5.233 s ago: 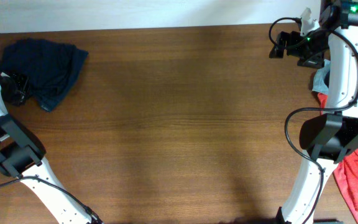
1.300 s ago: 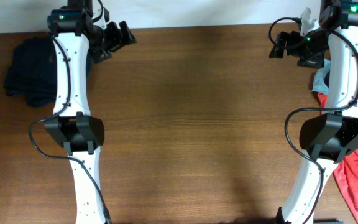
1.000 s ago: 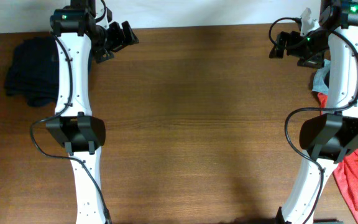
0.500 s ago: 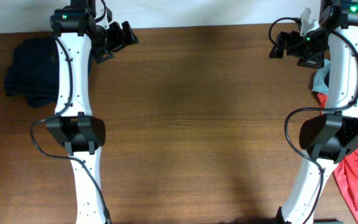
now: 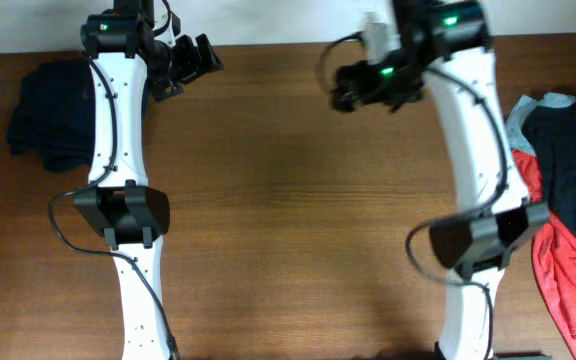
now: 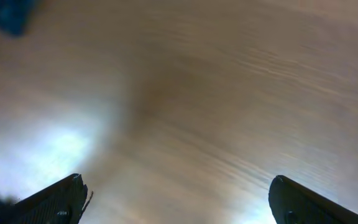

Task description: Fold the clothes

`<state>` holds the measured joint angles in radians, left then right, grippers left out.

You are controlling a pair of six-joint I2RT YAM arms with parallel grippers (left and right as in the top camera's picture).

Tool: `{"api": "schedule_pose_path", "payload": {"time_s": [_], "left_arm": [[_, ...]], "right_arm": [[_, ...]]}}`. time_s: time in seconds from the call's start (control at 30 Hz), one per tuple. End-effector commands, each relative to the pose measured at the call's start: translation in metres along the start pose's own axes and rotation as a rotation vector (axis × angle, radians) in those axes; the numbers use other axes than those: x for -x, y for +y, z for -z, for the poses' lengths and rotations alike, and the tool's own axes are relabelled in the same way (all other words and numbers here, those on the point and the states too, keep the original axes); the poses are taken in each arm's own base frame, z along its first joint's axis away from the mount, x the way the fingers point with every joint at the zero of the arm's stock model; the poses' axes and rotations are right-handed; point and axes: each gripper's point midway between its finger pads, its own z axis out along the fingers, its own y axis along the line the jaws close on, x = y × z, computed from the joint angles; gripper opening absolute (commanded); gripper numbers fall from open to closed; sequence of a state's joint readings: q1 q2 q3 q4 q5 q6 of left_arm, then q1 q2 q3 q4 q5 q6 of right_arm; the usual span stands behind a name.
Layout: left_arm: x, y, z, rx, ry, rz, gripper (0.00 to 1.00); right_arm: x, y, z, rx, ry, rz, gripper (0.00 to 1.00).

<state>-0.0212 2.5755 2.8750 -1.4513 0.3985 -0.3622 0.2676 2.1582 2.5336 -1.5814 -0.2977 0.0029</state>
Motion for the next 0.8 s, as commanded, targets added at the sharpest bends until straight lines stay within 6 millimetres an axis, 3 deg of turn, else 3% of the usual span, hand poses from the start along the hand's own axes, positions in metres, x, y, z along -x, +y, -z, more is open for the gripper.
{"api": "schedule_pose_path", "payload": {"time_s": [0.0, 0.23, 0.33, 0.43, 0.57, 0.67, 0.77], "left_arm": [[0.002, 0.001, 0.0, 0.009, -0.009, -0.015, 0.99], [0.002, 0.001, 0.0, 0.009, -0.009, -0.015, 0.99], [0.002, 0.001, 0.0, 0.009, -0.009, -0.015, 0.99], [0.002, 0.001, 0.0, 0.008, -0.009, -0.015, 0.99], [0.002, 0.001, 0.0, 0.009, -0.009, -0.015, 0.99], [0.002, 0.001, 0.0, 0.008, -0.009, -0.015, 0.99], [0.002, 0.001, 0.0, 0.009, -0.009, -0.015, 0.99]], "right_arm": [[-0.004, 0.038, 0.062, -0.032, -0.136, 0.133, 0.99], [-0.035, 0.079, 0.17, -0.243, -0.385, 0.328, 0.99], [-0.054, 0.094, 0.209, -0.234, -0.481, 0.363, 0.99], [-0.076, 0.096, 0.242, -0.22, -0.553, 0.369, 0.98], [-0.115, 0.085, 0.26, -0.22, -0.582, 0.355, 0.99], [-0.134, 0.078, 0.257, -0.208, -0.62, 0.348, 0.99], [-0.141, 0.072, 0.251, -0.198, -0.748, 0.34, 0.99]]}}
